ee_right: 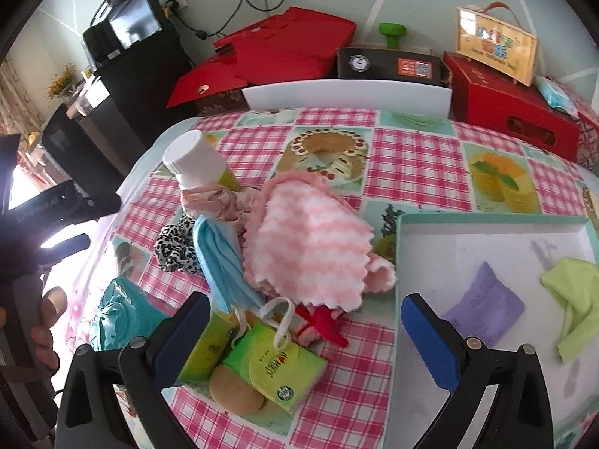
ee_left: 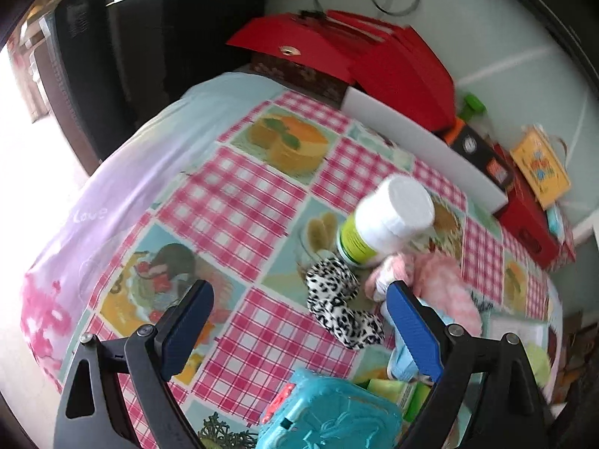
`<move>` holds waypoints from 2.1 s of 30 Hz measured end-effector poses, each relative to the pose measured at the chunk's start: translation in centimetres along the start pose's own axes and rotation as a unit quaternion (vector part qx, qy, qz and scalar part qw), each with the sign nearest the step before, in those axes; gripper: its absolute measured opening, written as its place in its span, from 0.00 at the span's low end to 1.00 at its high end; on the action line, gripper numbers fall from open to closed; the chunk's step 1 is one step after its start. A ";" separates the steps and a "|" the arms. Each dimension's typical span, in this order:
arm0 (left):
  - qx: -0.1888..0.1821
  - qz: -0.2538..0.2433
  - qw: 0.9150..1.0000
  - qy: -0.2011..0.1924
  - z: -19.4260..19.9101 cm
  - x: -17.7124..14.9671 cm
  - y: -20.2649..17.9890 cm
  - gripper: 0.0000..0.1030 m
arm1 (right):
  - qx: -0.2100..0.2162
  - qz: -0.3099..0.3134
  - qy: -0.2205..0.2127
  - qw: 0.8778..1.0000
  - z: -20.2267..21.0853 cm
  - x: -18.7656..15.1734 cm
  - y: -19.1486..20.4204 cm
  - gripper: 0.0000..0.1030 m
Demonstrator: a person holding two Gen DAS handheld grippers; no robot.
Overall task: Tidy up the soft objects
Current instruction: 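Move both open tools back to the pile of soft items, then grasp the light blue cloth with the left tool while the right tool grasps the pink striped towel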
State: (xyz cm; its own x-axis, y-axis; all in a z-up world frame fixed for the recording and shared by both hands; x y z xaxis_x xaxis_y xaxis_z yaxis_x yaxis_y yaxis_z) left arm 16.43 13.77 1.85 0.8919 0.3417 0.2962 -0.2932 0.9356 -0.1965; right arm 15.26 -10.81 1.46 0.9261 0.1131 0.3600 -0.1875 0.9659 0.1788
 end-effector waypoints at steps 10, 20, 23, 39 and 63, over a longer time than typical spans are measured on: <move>-0.019 -0.022 0.999 0.040 -1.4 0.0 -2.5 0.91 | 0.011 0.017 -0.011 1.000 -1.5 1.0 1.0 0.83; -0.031 -0.083 0.994 0.059 -2.4 -0.8 -7.5 0.90 | 0.032 0.018 -0.004 0.999 -3.0 2.1 0.1 0.60; -0.028 -0.095 0.993 0.065 -3.0 -1.0 -8.4 0.84 | 0.029 0.024 0.000 0.999 -3.6 2.2 0.0 0.51; -0.031 -0.116 0.988 0.095 -5.1 -1.4 -9.7 0.23 | 0.028 0.023 0.024 0.999 -5.3 1.9 -0.6 0.51; -0.035 -0.098 0.990 0.099 -5.1 -1.2 -8.9 0.18 | 0.034 0.064 0.025 0.997 -6.0 1.5 2.9 0.31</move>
State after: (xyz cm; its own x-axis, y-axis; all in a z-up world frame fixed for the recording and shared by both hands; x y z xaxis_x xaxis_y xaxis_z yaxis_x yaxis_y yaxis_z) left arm 19.69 4.55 -1.53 0.9813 0.1240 0.1474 -0.0895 0.9712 -0.2207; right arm 18.08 -6.41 -2.92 0.9076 0.2480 0.3388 -0.3261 0.9247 0.1966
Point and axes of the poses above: each gripper's, at about its wrist camera, not at the fingertips, and z roughly against the way its jaws point, y to its left, x to its top, the point moved 2 cm from there along -z, roughly the way its jaws point, and after that the axes turned 11 degrees about y, right-handed, at the moved point
